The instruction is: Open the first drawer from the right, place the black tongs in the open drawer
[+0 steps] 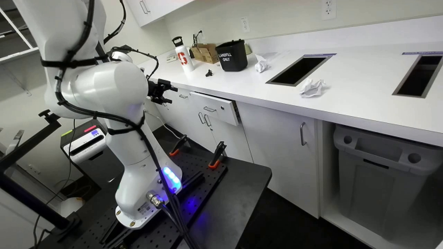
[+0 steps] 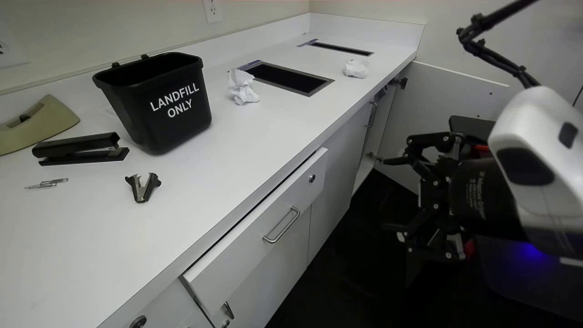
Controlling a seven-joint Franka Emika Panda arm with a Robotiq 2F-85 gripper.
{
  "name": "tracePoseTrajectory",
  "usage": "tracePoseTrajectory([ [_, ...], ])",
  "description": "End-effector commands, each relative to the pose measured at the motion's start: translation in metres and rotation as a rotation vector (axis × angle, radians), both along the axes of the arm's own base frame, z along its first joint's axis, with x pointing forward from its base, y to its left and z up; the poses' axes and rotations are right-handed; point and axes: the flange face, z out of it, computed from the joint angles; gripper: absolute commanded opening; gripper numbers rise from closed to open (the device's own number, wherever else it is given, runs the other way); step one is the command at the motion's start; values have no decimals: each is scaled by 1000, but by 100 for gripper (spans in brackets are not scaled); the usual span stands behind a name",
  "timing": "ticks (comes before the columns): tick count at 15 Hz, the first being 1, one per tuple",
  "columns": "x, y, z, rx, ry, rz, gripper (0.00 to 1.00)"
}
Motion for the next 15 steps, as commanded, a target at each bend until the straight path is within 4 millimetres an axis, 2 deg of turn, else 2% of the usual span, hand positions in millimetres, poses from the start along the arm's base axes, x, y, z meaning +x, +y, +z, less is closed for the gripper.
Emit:
tracePoseTrajectory([
  [1,-6,25,-49,-105,-113,37,100],
  [4,-15,41,-97,-197,-192,50,100],
  [7,-9,50,-141,-239,-258,-2,100],
  [11,15,54,-198,-282,-293,-27,100],
  [15,46,52,-237,-310,-323,19,100],
])
